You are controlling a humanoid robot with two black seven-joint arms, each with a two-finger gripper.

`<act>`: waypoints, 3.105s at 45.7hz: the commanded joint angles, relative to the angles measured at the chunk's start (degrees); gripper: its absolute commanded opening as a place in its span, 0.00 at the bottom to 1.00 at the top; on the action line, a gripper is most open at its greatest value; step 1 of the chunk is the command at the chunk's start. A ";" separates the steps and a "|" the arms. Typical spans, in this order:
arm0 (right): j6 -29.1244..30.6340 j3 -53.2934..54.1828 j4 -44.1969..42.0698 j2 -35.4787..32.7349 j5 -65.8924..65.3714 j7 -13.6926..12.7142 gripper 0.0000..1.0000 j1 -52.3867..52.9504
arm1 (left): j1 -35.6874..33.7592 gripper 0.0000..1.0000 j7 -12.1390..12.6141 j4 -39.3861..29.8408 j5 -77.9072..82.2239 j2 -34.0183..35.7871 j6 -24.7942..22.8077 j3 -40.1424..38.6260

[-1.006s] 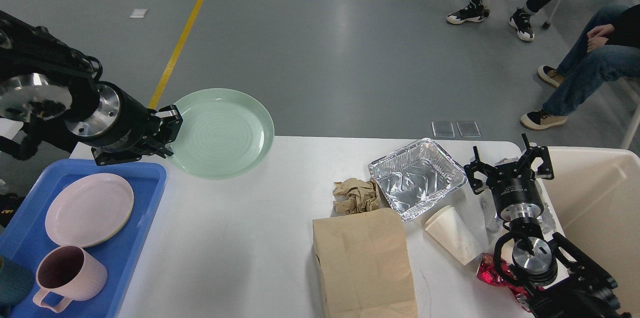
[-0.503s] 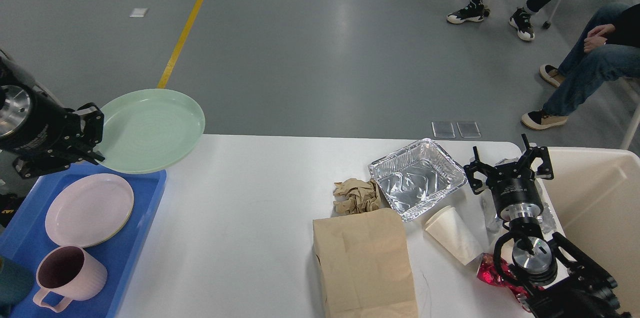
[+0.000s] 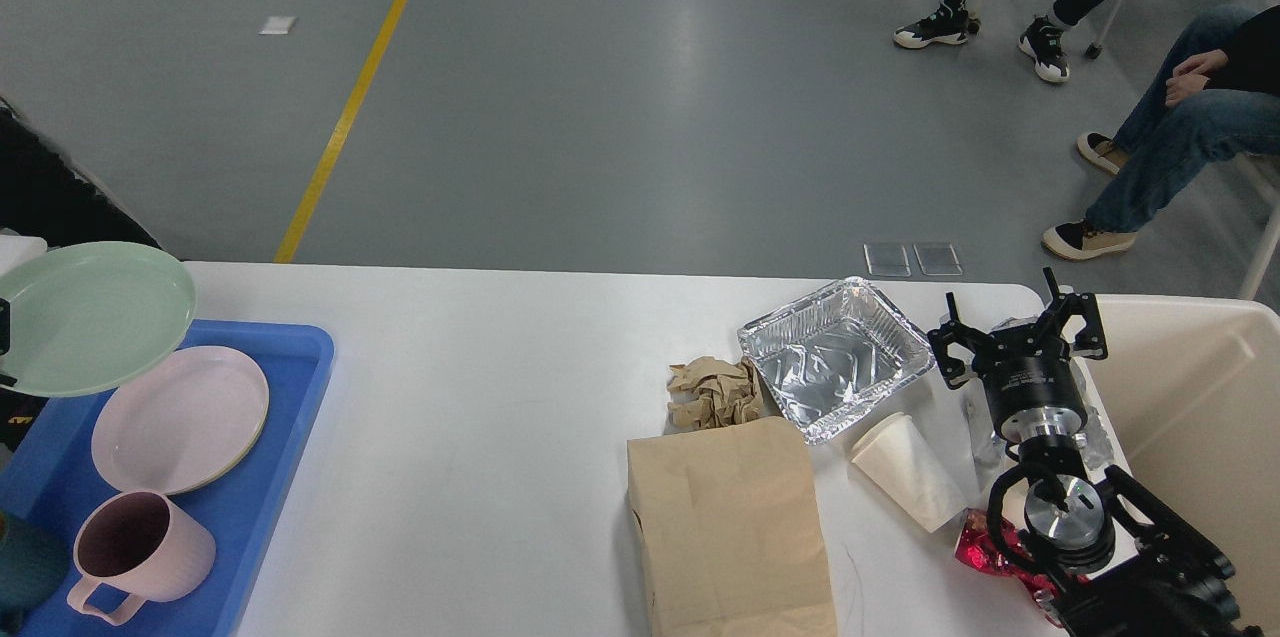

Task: Tidy desktop
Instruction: 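Lift the green saucer and carry it onto the pink plate on the tray, then release the saucer and raise the left gripper above the tray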

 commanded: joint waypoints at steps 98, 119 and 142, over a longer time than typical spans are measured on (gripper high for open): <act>0.00 0.05 -0.01 0.00 0.00 0.00 1.00 0.00 | 56.80 0.96 -5.13 12.76 8.59 -9.19 -1.19 -126.77; 0.00 -0.03 -0.01 0.00 0.00 0.00 1.00 0.00 | 75.00 0.96 -12.96 -7.45 20.98 -20.17 0.22 -144.79; 0.00 -0.03 -0.01 0.00 0.00 0.00 1.00 0.00 | 77.65 0.96 -6.45 -6.05 28.55 -31.43 -6.02 -160.11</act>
